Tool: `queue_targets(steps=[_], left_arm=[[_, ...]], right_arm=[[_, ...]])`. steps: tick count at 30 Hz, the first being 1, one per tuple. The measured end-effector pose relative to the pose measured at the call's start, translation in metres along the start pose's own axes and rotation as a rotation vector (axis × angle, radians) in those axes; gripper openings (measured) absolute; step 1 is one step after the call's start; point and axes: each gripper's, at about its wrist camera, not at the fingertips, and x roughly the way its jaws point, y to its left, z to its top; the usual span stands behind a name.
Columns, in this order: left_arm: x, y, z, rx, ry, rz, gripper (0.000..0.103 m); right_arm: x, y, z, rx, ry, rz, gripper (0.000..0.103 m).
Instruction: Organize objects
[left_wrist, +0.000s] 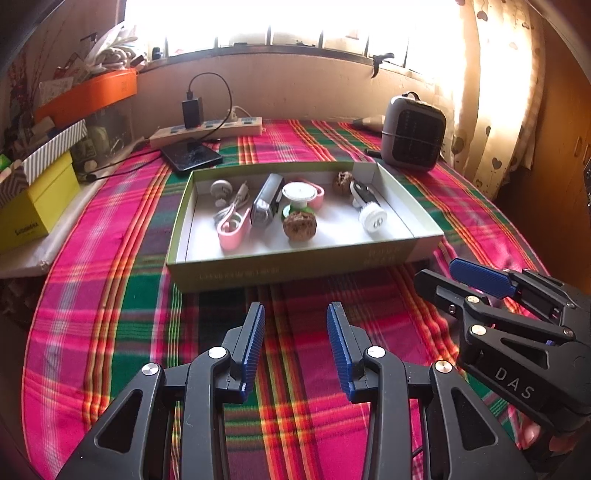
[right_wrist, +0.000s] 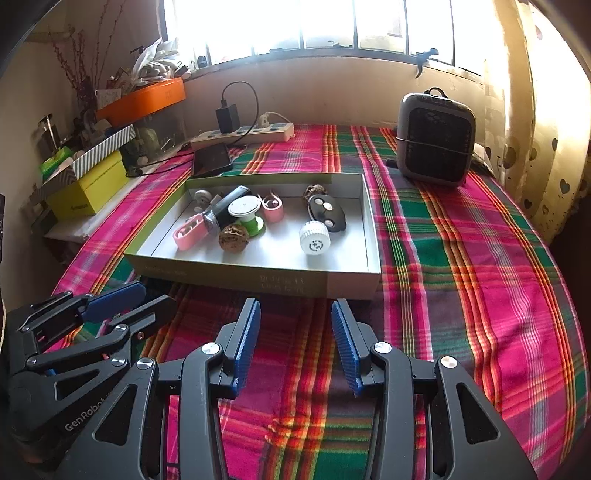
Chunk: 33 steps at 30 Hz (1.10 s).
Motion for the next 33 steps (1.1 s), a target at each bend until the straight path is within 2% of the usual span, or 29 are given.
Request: queue_targets(steps=[11, 19, 33], left_arm=[[0.002, -0.001, -0.022, -0.01, 0.031, 0.025, 0.034], [0.006, 0.0, -0.028, -0.017, 0.053, 0.023, 0.034], [0.012, -0.005, -0.028, -0.027, 0.022, 0.083, 0.034]], right_arm=[[-0.001, 0.001, -0.028, -0.001, 0.04, -0.004, 0.042], [0.002, 0.007, -0.036, -0.02, 0.056, -0.005, 0.042], [0.008, 0.009, -0.04, -0.033, 0.05, -0.041, 0.042]])
